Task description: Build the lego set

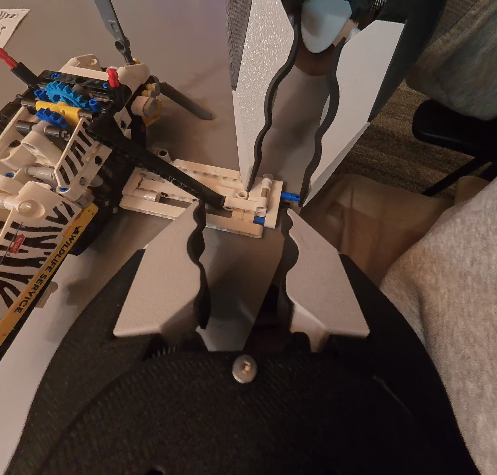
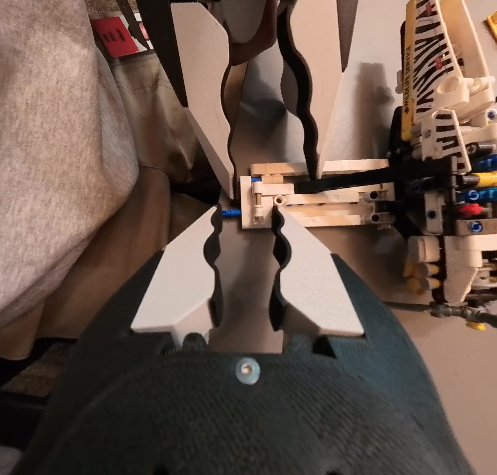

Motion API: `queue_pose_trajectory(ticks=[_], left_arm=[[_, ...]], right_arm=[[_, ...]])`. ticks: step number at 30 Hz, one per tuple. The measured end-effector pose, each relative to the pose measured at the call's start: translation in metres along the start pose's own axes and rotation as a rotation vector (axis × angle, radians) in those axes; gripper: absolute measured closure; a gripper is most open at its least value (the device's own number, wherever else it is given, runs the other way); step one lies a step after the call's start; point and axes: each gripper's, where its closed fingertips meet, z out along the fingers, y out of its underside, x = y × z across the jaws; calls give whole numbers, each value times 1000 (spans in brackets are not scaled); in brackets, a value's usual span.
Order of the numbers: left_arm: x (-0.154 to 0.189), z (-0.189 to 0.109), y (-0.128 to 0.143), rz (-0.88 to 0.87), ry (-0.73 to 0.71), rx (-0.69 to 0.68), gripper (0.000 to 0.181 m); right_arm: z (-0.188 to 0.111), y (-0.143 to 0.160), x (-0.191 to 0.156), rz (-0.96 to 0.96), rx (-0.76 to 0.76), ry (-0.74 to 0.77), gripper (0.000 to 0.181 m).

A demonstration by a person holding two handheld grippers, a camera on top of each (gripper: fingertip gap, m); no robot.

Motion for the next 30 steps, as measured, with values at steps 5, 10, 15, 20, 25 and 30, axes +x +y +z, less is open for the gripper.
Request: queue_pose_trajectory(ticks=[5,10,15,20,25,30], left_arm=[[-1,0,0,-11,-1,2,128],[1,-1,0,-1,-1,2,132],[1,-2,0,-1,-8,6,133],[1,-2,0,-9,-13,7,135],[0,-2,0,-14,-12,7,136],[0,-3,0,-20,-11,9,136]], right_arm=[[1,-1,1,55,-4,-3,145],[1,-1,2,48,-52,19,144],[1,0,1,27,-95,-35,143],[-3,-2,-4,49,-105,-172,135],[-1,1,0,-32,-168,-153,145],[0,1,-1,-31,-200,-113,144]])
